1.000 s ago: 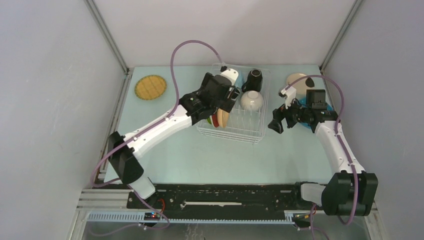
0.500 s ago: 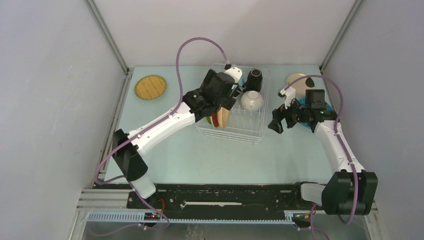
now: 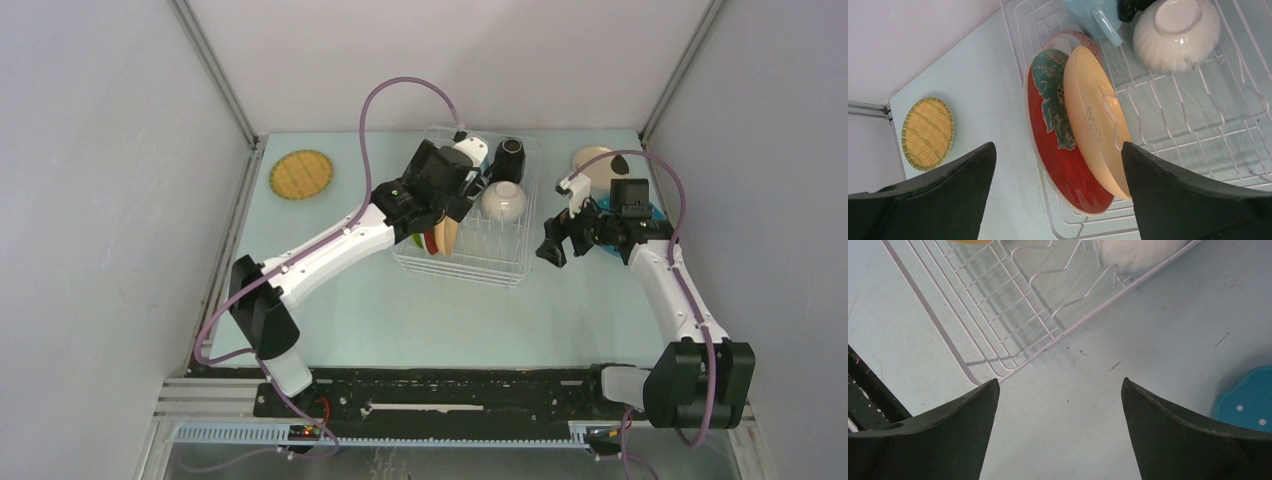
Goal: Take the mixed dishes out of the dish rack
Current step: Pick up the plate from the dish rack.
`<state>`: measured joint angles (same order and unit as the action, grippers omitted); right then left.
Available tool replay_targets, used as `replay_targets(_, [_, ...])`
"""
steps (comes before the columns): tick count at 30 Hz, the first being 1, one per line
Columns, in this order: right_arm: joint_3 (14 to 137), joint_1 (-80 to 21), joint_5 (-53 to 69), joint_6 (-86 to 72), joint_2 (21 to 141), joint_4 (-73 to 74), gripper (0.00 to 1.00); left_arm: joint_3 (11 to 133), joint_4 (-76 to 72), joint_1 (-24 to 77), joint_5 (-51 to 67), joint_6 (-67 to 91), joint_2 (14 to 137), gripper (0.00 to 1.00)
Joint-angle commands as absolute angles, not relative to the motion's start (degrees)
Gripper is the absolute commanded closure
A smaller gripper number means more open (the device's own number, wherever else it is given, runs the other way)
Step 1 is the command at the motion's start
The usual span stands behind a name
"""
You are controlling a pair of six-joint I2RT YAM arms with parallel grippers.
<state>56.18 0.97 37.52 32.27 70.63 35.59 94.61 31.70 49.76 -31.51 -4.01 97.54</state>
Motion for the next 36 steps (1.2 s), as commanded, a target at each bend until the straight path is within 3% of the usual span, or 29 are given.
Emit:
replay_targets(1, [56.78, 0.61, 37.44, 33.22, 70.75, 35.58, 0.00, 96.66, 29.71, 50.06, -32.58, -5.29, 97.38, 0.00])
replay_targets(36, [56.78, 0.29, 37.27, 33.47, 71.19, 35.68, 0.00, 95.24, 28.62, 50.02, -32.05, -7.25, 97.45, 0.00])
